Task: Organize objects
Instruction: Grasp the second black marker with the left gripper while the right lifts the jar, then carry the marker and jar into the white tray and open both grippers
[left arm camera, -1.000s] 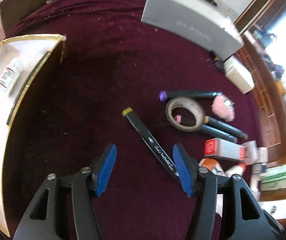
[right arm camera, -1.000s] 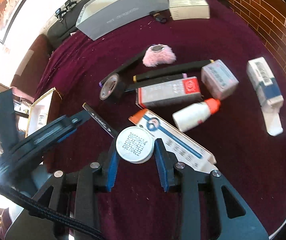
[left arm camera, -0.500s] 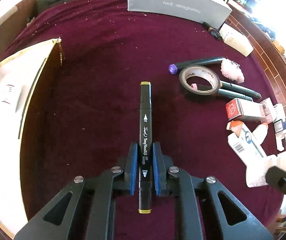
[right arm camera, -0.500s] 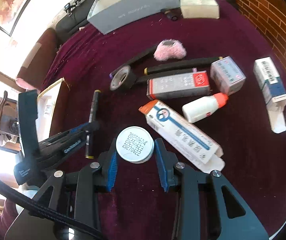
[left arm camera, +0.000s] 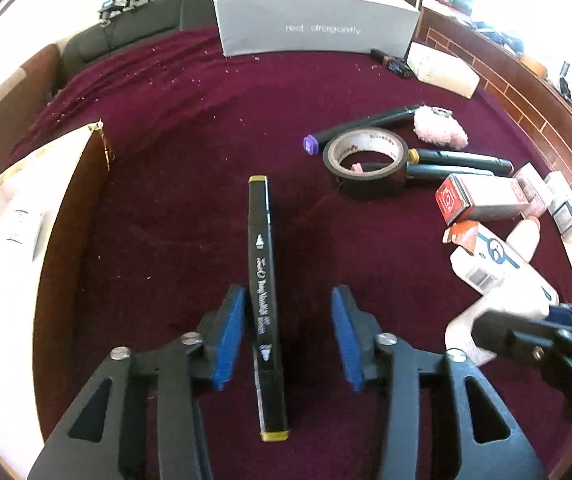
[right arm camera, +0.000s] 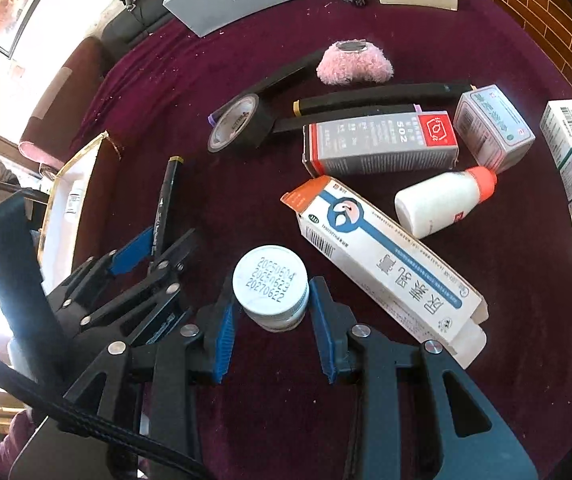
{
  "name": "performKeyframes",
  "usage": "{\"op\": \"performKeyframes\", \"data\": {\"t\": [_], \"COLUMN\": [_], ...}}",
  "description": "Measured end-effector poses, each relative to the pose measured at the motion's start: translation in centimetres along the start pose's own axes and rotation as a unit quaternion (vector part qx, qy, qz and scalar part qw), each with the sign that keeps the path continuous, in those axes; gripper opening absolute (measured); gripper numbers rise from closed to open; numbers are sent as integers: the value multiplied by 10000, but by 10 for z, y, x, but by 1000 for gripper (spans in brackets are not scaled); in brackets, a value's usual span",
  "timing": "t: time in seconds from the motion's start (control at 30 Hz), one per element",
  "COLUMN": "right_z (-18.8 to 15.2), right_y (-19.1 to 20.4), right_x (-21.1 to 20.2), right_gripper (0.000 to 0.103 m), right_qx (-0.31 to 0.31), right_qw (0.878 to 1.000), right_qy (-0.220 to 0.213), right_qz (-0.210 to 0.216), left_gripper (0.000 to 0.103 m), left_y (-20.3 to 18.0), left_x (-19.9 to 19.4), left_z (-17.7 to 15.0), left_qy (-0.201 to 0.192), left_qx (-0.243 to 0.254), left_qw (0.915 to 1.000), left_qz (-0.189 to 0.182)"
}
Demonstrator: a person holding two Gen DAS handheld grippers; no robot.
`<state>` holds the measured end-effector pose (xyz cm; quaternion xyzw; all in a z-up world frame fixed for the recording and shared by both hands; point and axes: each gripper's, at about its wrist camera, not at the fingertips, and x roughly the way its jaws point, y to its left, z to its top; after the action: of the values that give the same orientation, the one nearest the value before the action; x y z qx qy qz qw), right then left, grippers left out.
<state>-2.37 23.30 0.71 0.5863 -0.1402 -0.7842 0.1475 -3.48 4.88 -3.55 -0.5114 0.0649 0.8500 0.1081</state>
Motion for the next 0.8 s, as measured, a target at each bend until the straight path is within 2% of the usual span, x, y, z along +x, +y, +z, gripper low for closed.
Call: {"op": "performKeyframes", "data": {"t": [0.03, 0.07, 0.2, 0.43, 0.6, 0.8], "right_z": [1, 1, 2, 3, 5, 11], "right_y": [0, 1, 7, 17, 36, 78], "right_x": [1, 1, 2, -7, -14, -11], "right_gripper": [32, 32, 32, 32, 32, 32], "right_qx": [-1, 5, -64, -129, -246, -480], "right_qw": [10000, 10000, 9998, 9999, 9995, 9980], "right_qy": [-22, -40, -91, -107, -99, -53], "right_qz": [-13, -25, -162, -5, 181, 416], "left_gripper": [12, 11, 11, 11, 11, 11], "left_y": [2, 5, 22, 53, 76, 123], "left_x": [0, 0, -9, -39, -64, -88], "left_z": [1, 3, -1, -12, -14, -19], "left_qy": [58, 129, 205, 74, -150, -363], "left_qx": [-39, -128, -353, -831, -978, -1303], "left_qw": [9999, 9995, 9978, 9924, 9903, 9868], "left_qz": [-103, -261, -514, -903, -974, -891]}}
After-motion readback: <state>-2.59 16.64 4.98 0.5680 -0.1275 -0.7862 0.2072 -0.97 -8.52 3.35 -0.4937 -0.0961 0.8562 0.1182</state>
